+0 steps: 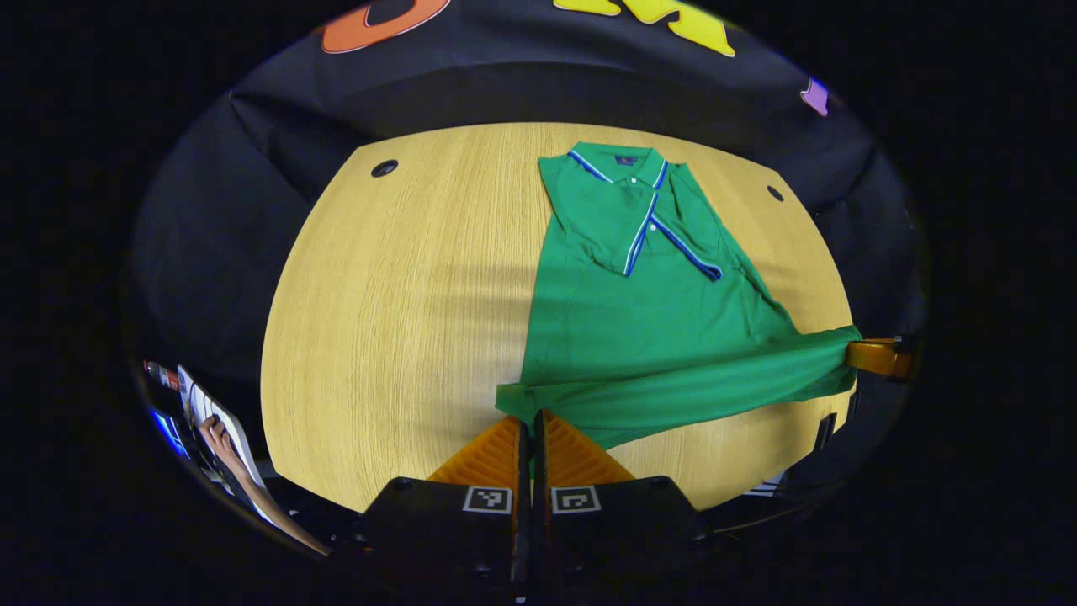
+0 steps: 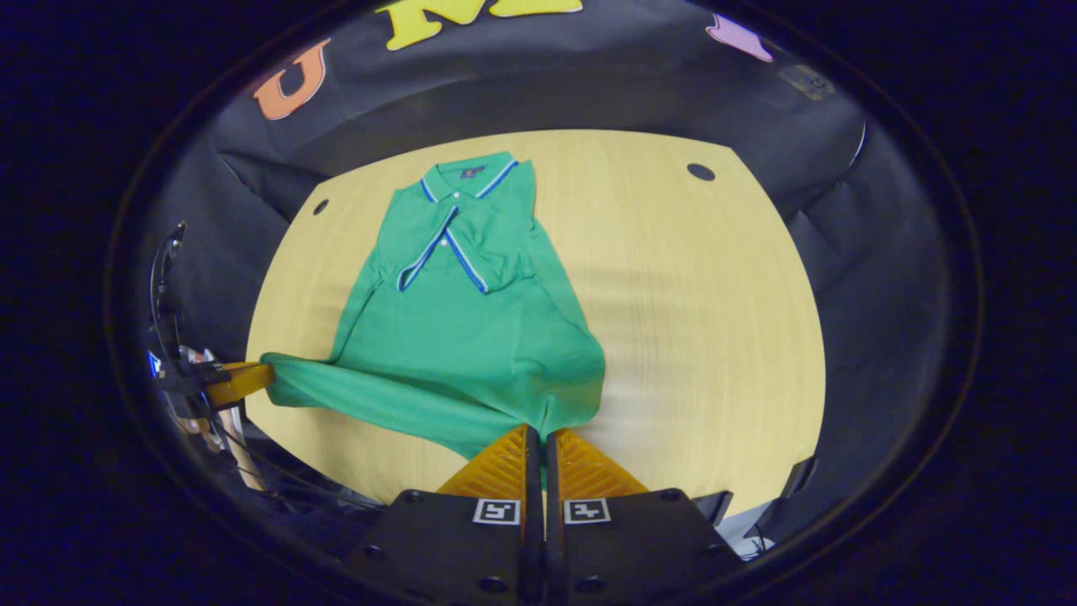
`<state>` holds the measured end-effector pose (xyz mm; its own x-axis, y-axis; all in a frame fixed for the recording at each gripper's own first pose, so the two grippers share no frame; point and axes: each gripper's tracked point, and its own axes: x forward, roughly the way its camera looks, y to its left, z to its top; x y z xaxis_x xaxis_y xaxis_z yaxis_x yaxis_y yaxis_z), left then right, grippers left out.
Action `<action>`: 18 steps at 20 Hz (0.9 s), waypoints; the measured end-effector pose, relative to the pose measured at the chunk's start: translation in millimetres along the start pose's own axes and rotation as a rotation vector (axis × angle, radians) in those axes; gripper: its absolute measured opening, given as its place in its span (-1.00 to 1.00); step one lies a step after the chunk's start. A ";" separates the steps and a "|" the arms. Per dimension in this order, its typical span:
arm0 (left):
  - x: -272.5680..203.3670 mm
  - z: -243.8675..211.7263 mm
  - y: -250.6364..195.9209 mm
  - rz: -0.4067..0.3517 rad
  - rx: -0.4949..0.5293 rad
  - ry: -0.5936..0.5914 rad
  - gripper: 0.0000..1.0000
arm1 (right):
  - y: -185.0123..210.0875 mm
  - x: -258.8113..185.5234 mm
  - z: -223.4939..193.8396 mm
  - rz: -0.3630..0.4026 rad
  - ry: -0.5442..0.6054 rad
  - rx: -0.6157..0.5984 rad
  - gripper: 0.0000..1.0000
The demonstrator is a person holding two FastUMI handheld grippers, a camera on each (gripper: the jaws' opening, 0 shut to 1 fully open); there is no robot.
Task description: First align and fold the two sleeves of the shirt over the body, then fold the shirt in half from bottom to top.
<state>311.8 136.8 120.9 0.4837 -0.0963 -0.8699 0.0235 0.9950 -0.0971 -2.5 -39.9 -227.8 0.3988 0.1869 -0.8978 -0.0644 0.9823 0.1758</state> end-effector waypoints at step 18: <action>42.4 195.7 23.9 0.059 -0.044 -0.293 -0.94 | 7.9 48.3 208.1 -0.065 -0.291 -0.029 -0.85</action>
<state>504.1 161.7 176.3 0.7148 -0.0199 -0.6990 -0.0473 0.9959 -0.0768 206.7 -25.6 -185.8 0.6485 0.1159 -0.7523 -0.0547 0.9929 0.1058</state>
